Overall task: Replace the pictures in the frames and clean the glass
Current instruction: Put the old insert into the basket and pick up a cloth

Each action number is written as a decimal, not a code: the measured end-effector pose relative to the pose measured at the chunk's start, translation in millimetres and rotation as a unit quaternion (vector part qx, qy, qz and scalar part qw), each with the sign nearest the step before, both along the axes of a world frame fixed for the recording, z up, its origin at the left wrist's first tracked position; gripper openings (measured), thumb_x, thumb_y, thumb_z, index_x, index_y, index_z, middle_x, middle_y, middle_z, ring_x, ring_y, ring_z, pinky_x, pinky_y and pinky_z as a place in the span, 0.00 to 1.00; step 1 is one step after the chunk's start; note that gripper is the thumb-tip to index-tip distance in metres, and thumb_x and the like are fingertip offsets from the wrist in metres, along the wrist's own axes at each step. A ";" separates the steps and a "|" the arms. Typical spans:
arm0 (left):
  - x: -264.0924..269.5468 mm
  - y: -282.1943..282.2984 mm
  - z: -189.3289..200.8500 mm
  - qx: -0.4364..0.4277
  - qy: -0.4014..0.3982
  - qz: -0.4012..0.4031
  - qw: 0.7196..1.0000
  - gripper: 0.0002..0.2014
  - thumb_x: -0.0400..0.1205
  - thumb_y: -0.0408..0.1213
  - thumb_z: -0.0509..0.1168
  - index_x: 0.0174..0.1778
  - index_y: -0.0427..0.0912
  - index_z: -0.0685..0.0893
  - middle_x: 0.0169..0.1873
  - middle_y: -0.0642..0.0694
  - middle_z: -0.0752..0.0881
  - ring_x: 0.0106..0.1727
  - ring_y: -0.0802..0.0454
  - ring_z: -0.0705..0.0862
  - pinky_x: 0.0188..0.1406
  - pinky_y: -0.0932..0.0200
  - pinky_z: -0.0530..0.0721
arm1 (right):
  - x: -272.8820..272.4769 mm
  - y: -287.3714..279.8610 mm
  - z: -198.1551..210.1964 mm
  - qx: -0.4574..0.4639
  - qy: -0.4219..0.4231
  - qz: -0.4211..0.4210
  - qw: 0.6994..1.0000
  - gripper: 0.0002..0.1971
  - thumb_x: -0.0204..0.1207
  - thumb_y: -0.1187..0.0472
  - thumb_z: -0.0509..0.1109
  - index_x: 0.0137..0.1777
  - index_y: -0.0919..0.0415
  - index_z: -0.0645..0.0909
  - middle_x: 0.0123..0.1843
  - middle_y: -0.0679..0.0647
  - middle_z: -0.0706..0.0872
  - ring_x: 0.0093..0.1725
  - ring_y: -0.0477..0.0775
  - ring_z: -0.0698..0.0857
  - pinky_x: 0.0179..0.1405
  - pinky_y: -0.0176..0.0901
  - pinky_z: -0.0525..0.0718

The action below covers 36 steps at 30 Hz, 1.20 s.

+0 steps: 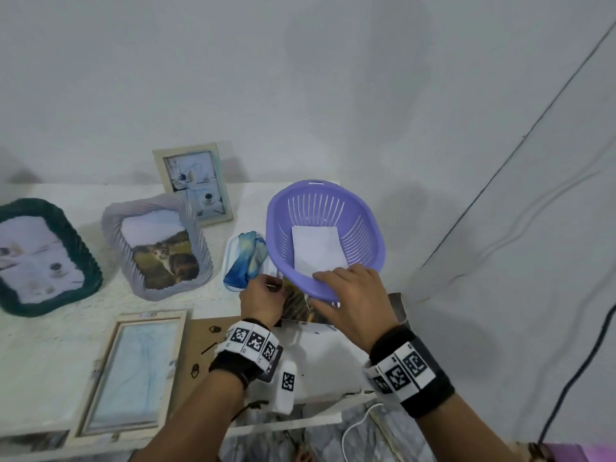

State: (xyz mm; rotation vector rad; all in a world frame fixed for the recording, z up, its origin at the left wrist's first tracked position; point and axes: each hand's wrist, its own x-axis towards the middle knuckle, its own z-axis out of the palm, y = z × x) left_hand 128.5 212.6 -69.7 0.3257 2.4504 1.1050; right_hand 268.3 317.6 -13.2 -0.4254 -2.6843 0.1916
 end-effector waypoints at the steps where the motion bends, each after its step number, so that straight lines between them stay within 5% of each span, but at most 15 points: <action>1: 0.8 0.4 1.6 -0.009 0.004 -0.001 1.000 0.11 0.79 0.44 0.73 0.52 0.42 0.89 0.51 0.41 0.91 0.56 0.39 0.86 0.59 0.47 0.83 | -0.4 -1.8 -2.0 0.000 -0.009 0.000 1.000 0.19 0.69 0.41 0.64 0.50 0.50 0.87 0.36 0.45 0.86 0.36 0.58 0.81 0.36 0.48 0.76; 6: 4.6 -3.8 9.4 -0.076 0.034 -0.028 0.996 0.10 0.82 0.46 0.67 0.51 0.45 0.87 0.50 0.39 0.89 0.52 0.35 0.86 0.51 0.48 0.84 | -1.2 -7.4 -11.9 -0.014 -0.042 0.012 0.999 0.18 0.69 0.40 0.63 0.50 0.48 0.86 0.35 0.44 0.85 0.37 0.57 0.80 0.36 0.48 0.78; 11: -2.0 -15.6 9.0 -0.054 0.068 -0.047 0.995 0.08 0.83 0.41 0.65 0.49 0.44 0.89 0.46 0.42 0.90 0.46 0.40 0.85 0.44 0.53 0.80 | -1.2 -9.3 -15.1 -0.029 -0.070 0.026 0.997 0.22 0.68 0.36 0.62 0.52 0.48 0.86 0.36 0.44 0.84 0.38 0.56 0.81 0.37 0.48 0.76; 14: -12.0 -27.0 5.0 0.049 0.036 -0.004 0.998 0.07 0.84 0.39 0.64 0.45 0.48 0.87 0.41 0.44 0.91 0.43 0.43 0.90 0.43 0.46 0.90 | -2.2 -1.3 -1.8 -0.102 -0.086 0.058 0.989 0.27 0.70 0.32 0.62 0.58 0.50 0.85 0.42 0.46 0.87 0.43 0.56 0.83 0.41 0.49 0.81; 18: -13.1 -34.2 29.2 0.240 -0.101 0.072 0.963 0.10 0.88 0.40 0.61 0.53 0.40 0.85 0.41 0.40 0.91 0.38 0.47 0.90 0.28 0.57 0.86 | -20.4 28.0 37.7 -0.172 -0.075 0.033 0.982 0.24 0.75 0.38 0.66 0.62 0.52 0.84 0.47 0.47 0.87 0.45 0.47 0.81 0.48 0.43 0.80; 23: -13.9 -32.9 40.6 0.281 -0.162 0.022 0.946 0.15 0.83 0.36 0.70 0.65 0.41 0.82 0.43 0.42 0.91 0.37 0.52 0.90 0.31 0.60 0.86 | -85.4 68.1 78.7 -0.074 -0.226 0.015 0.971 0.21 0.80 0.47 0.66 0.69 0.55 0.79 0.61 0.51 0.85 0.60 0.54 0.82 0.54 0.43 0.75; 28: -17.4 -32.7 37.4 0.289 -0.172 0.015 0.942 0.19 0.82 0.32 0.70 0.69 0.39 0.80 0.43 0.37 0.91 0.39 0.49 0.90 0.32 0.58 0.88 | -163.3 83.9 59.5 -0.008 -0.382 -0.001 0.924 0.26 0.75 0.47 0.72 0.69 0.60 0.76 0.66 0.55 0.82 0.66 0.59 0.80 0.61 0.50 0.80; 32: -19.9 -33.2 36.7 0.282 -0.168 -0.001 0.945 0.19 0.82 0.33 0.70 0.70 0.39 0.79 0.42 0.37 0.92 0.42 0.44 0.91 0.32 0.57 0.88 | -195.3 94.8 17.2 0.046 -0.442 0.016 0.896 0.29 0.61 0.43 0.83 0.54 0.59 0.77 0.58 0.55 0.85 0.54 0.61 0.84 0.52 0.54 0.86; 36: -21.2 -34.9 35.6 0.289 -0.172 -0.011 0.941 0.19 0.82 0.32 0.70 0.69 0.39 0.78 0.42 0.38 0.92 0.42 0.43 0.91 0.31 0.57 0.88 | -182.4 86.5 9.7 0.086 -0.455 0.013 0.886 0.29 0.68 0.43 0.78 0.59 0.61 0.74 0.51 0.57 0.79 0.48 0.61 0.83 0.45 0.49 0.81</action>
